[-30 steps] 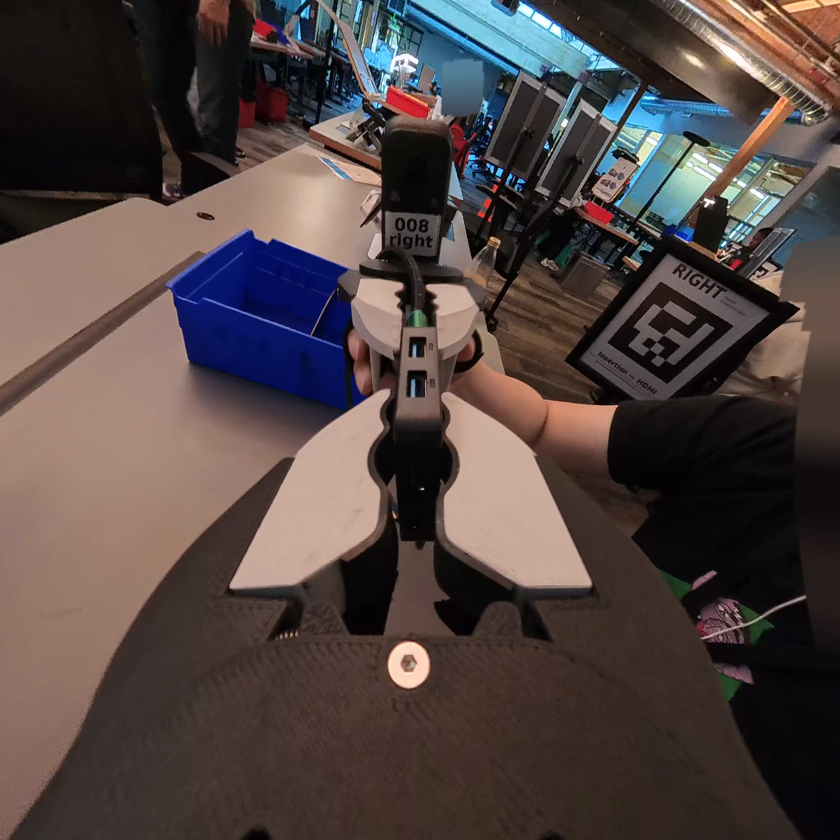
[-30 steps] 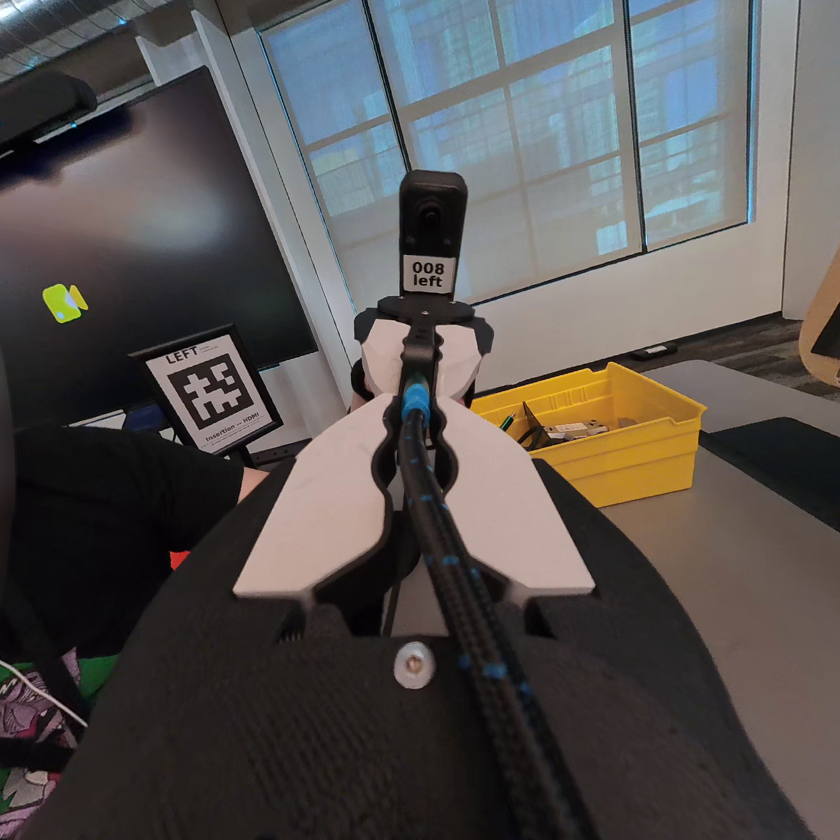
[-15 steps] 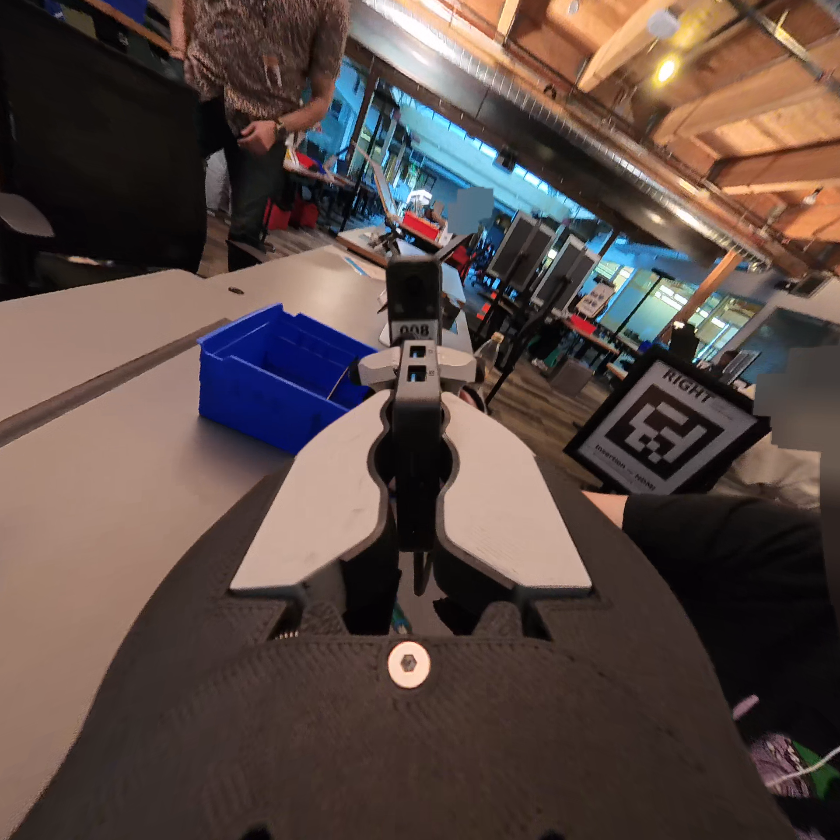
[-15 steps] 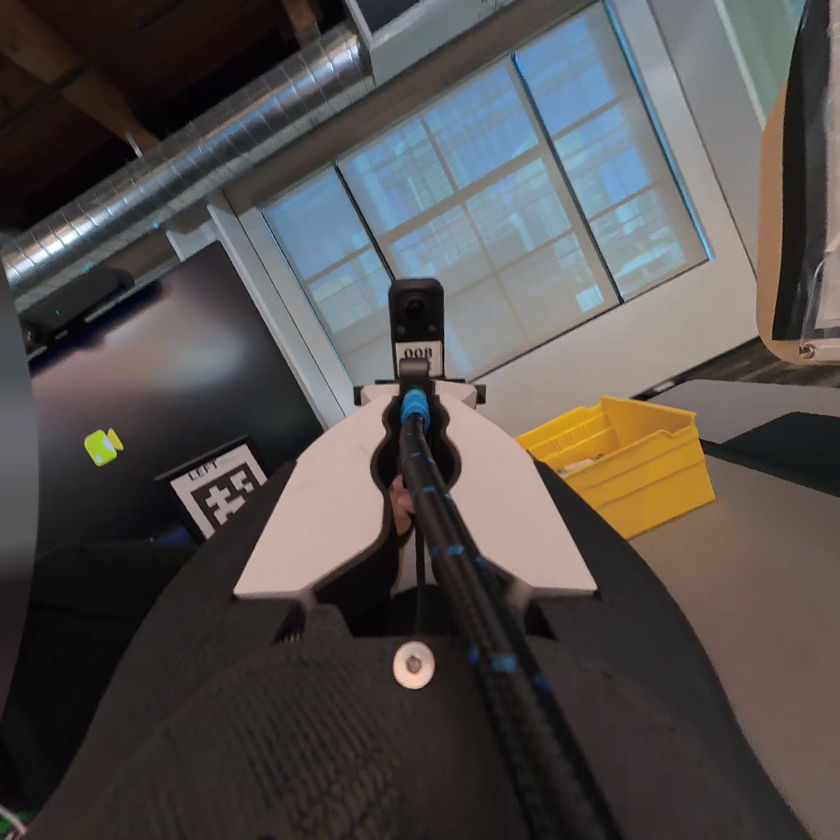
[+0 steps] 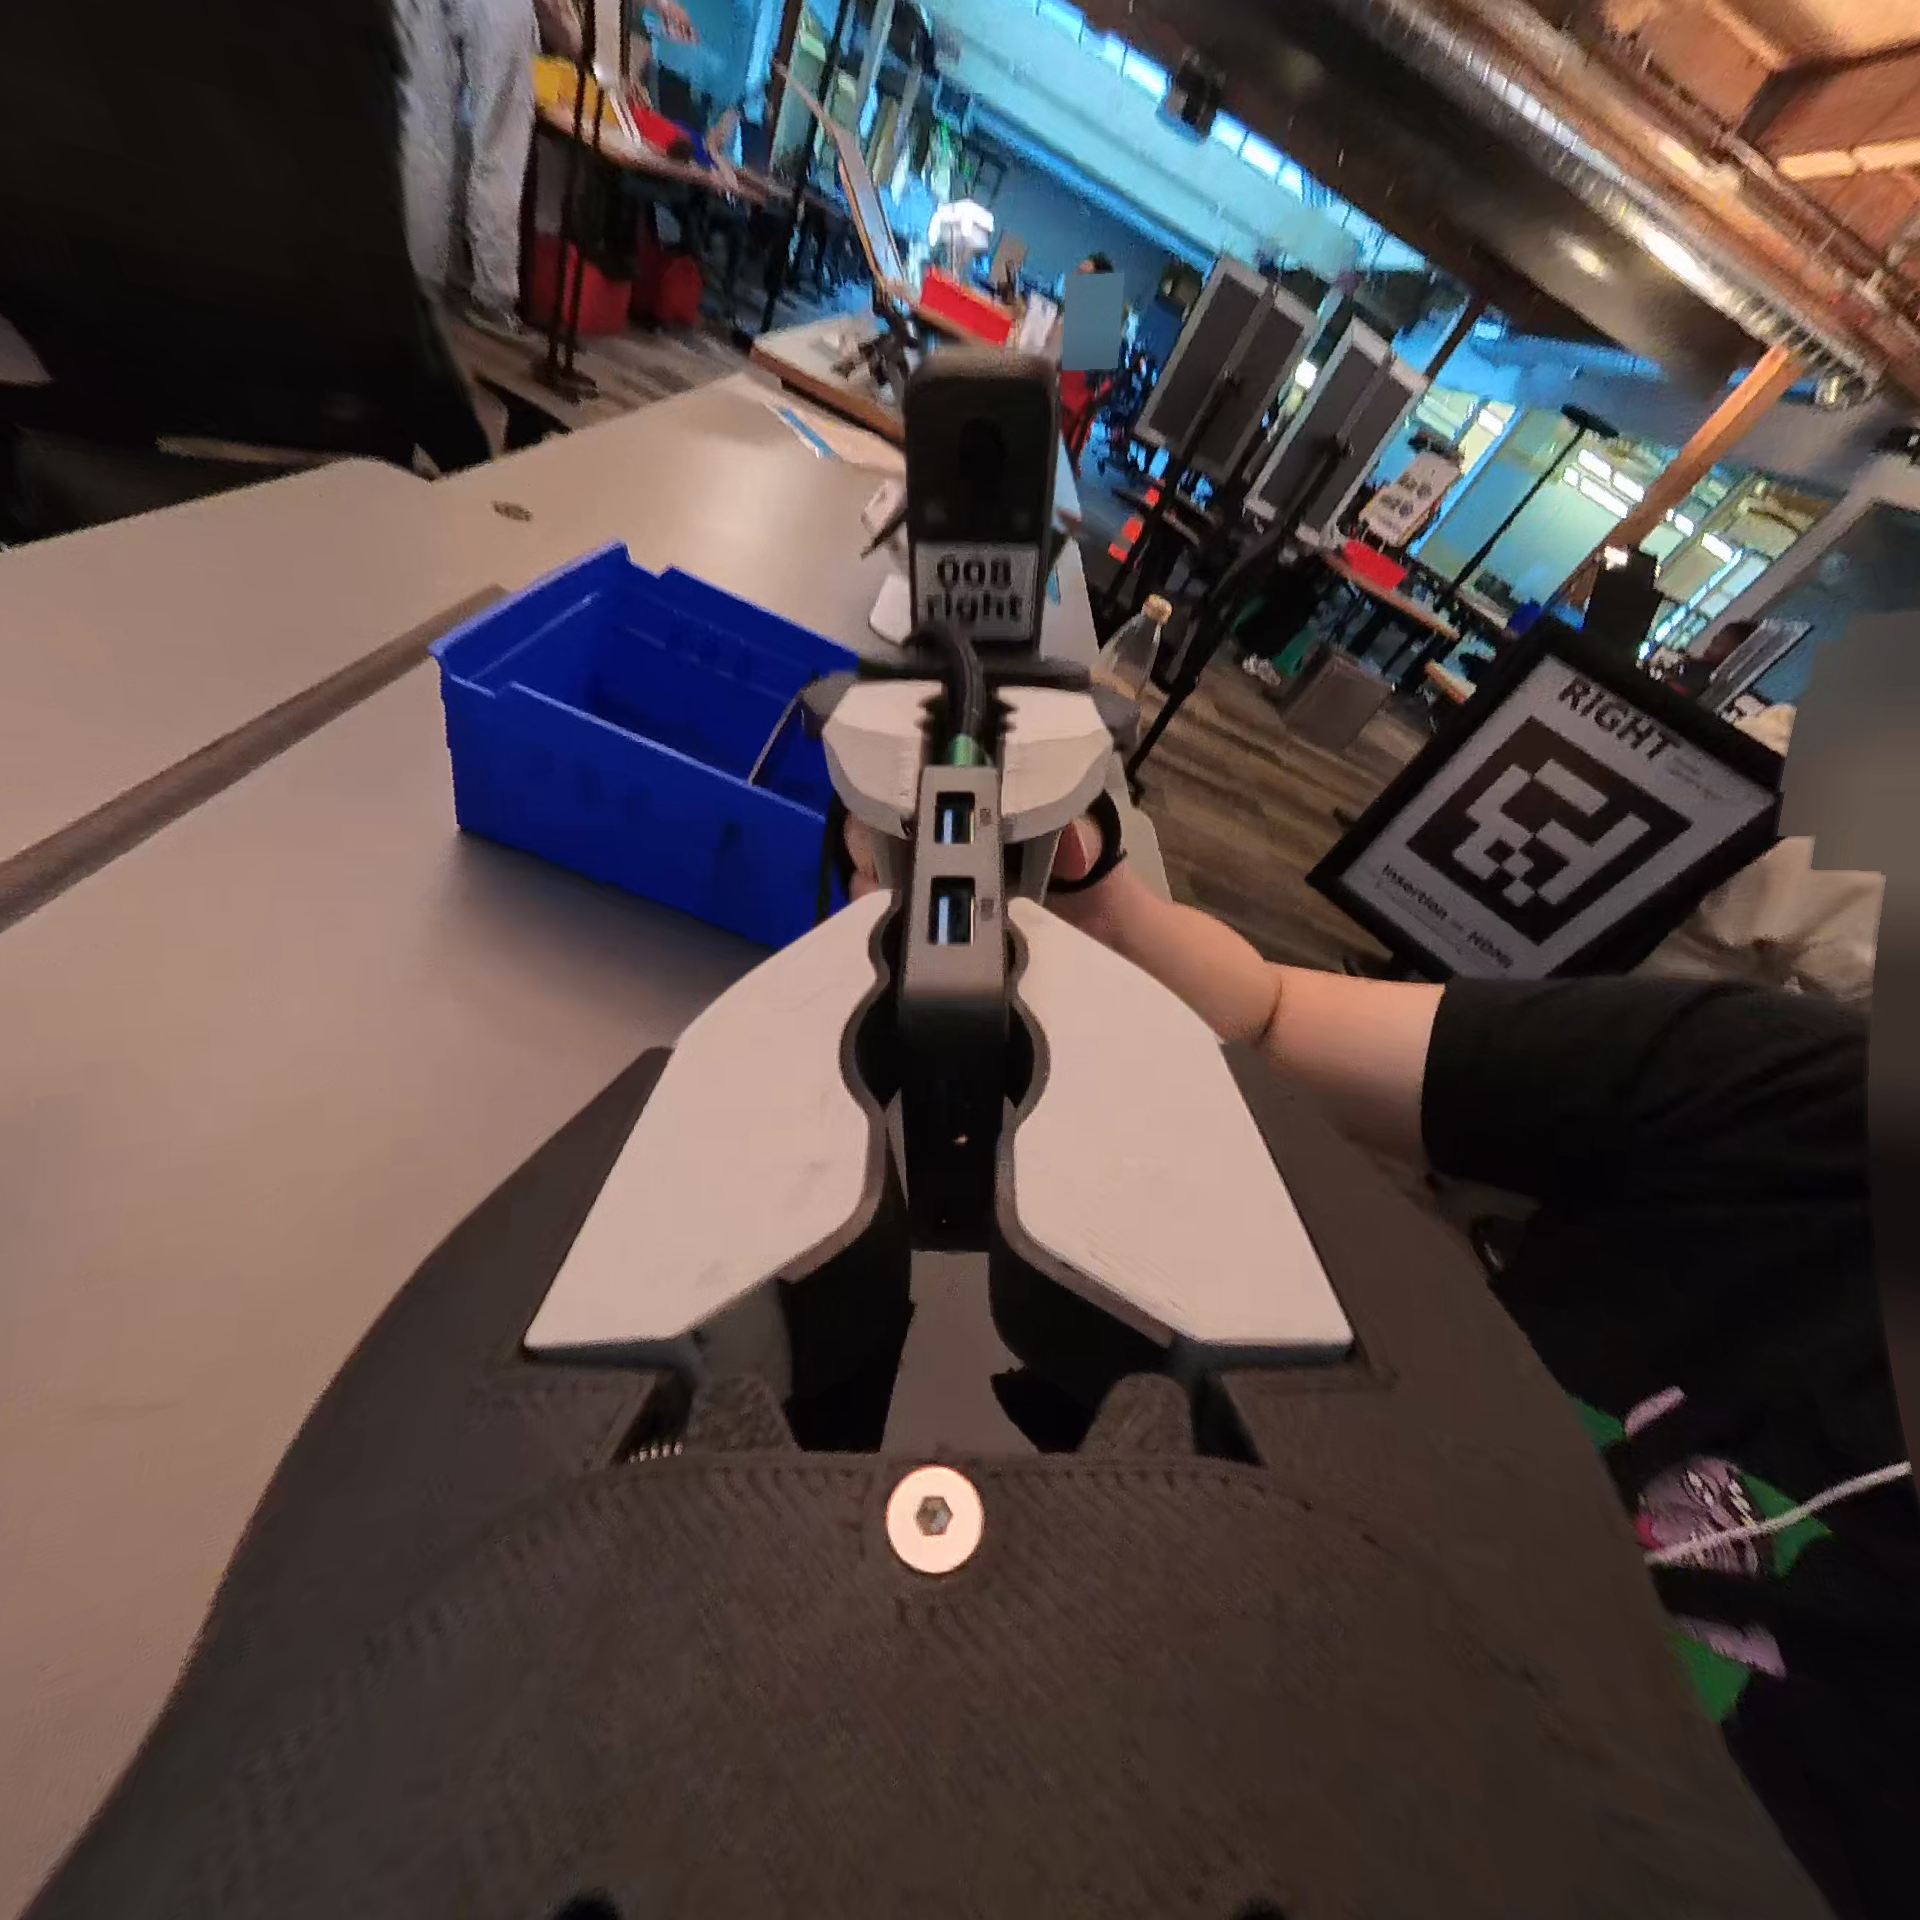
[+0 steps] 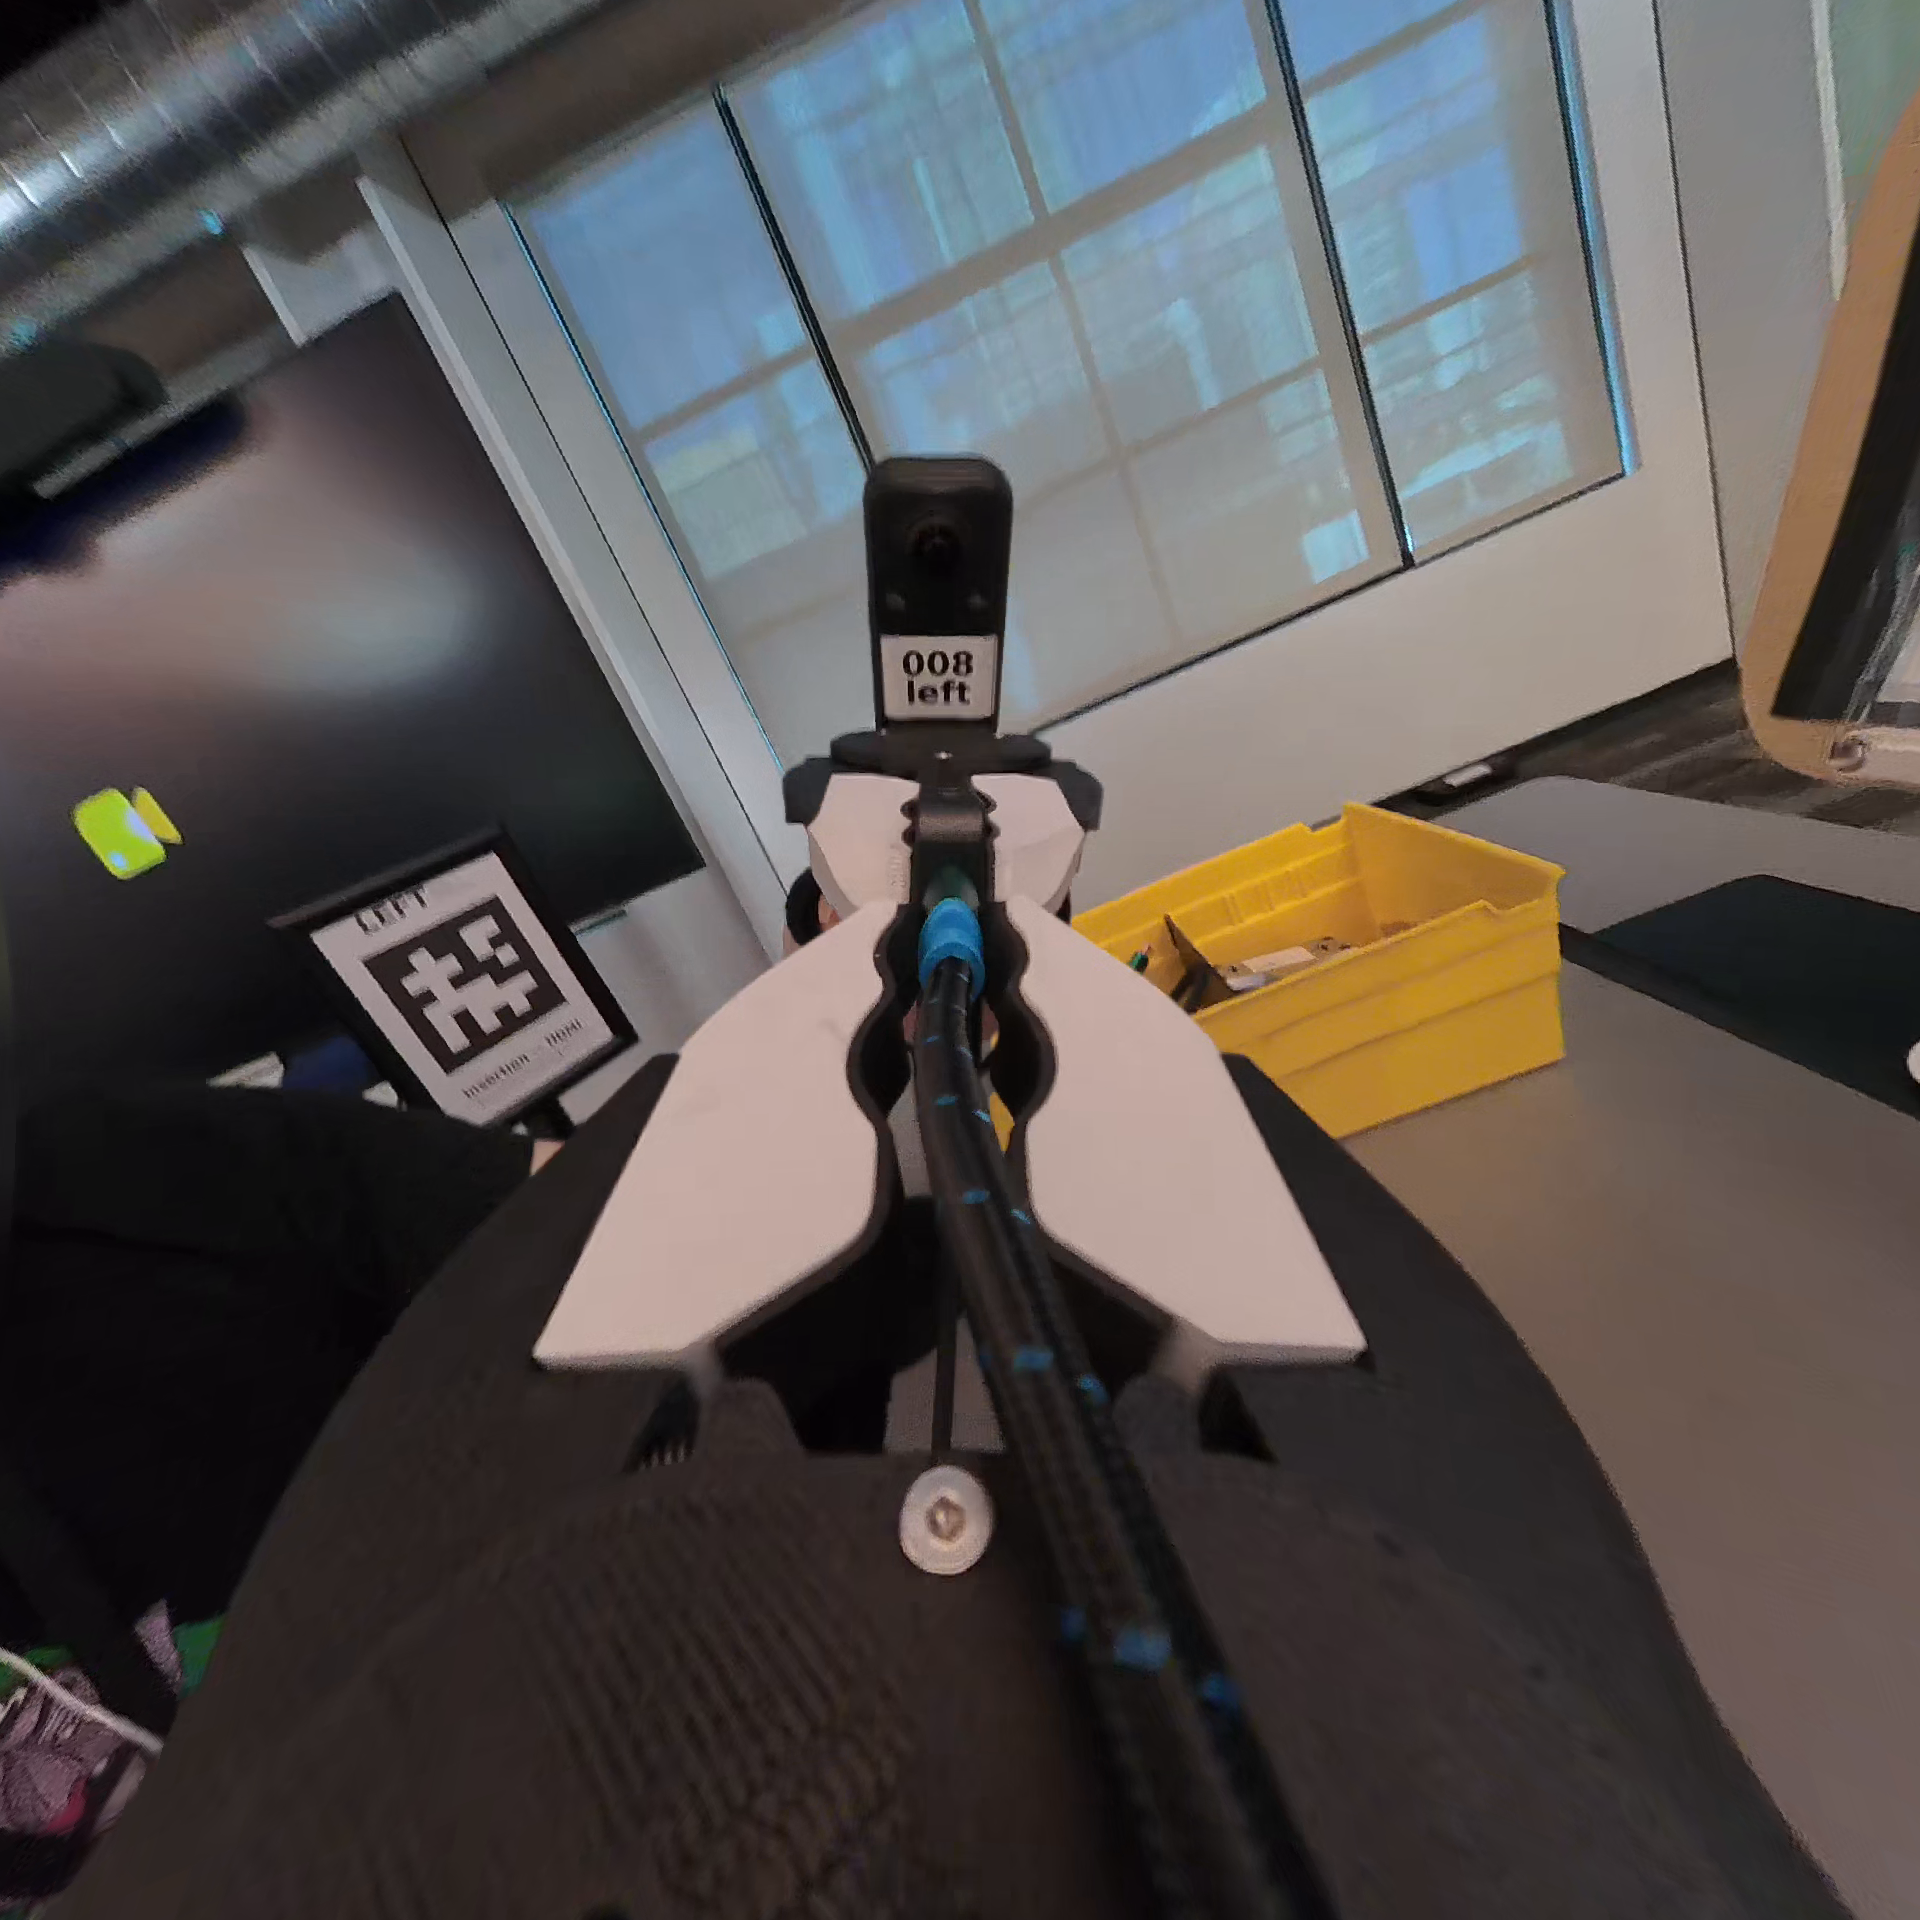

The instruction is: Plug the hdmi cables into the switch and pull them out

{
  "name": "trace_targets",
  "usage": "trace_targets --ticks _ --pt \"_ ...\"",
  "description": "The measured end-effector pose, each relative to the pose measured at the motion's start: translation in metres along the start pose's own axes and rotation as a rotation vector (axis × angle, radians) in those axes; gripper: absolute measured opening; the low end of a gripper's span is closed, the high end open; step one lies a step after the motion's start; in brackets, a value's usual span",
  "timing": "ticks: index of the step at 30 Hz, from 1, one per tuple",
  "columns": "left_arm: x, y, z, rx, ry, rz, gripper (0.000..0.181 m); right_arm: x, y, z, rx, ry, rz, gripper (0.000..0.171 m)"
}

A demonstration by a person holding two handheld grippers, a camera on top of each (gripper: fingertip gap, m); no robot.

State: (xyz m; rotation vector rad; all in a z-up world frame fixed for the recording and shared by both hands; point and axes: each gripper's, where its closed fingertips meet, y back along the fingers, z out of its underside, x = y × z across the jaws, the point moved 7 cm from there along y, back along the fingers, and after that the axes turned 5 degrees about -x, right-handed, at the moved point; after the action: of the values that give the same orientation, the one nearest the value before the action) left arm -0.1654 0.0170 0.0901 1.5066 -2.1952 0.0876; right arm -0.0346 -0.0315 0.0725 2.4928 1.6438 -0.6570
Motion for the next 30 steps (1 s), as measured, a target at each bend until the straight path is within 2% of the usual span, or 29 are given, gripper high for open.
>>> trace_targets --ticks 2,4,11,19,30 --pt "0.001 -0.001 0.003 -0.060 -0.008 -0.002 0.012 -0.001 0.000 0.000 -0.070 -0.002 -0.007 0.014" --pt "0.003 -0.004 0.002 -0.054 -0.018 -0.006 0.013 -0.001 0.003 -0.002 -0.067 0.001 -0.016 0.013" --pt "0.008 -0.005 -0.015 0.220 -0.053 0.046 0.014 -0.006 0.004 -0.011 0.124 -0.001 -0.043 0.012" --pt "0.017 -0.002 -0.013 0.109 -0.087 0.039 0.013 -0.017 0.004 -0.014 -0.046 0.072 -0.023 0.013" --pt "0.014 -0.001 -0.016 0.216 -0.051 0.019 0.013 -0.013 0.000 -0.009 0.157 0.009 -0.029 0.013"
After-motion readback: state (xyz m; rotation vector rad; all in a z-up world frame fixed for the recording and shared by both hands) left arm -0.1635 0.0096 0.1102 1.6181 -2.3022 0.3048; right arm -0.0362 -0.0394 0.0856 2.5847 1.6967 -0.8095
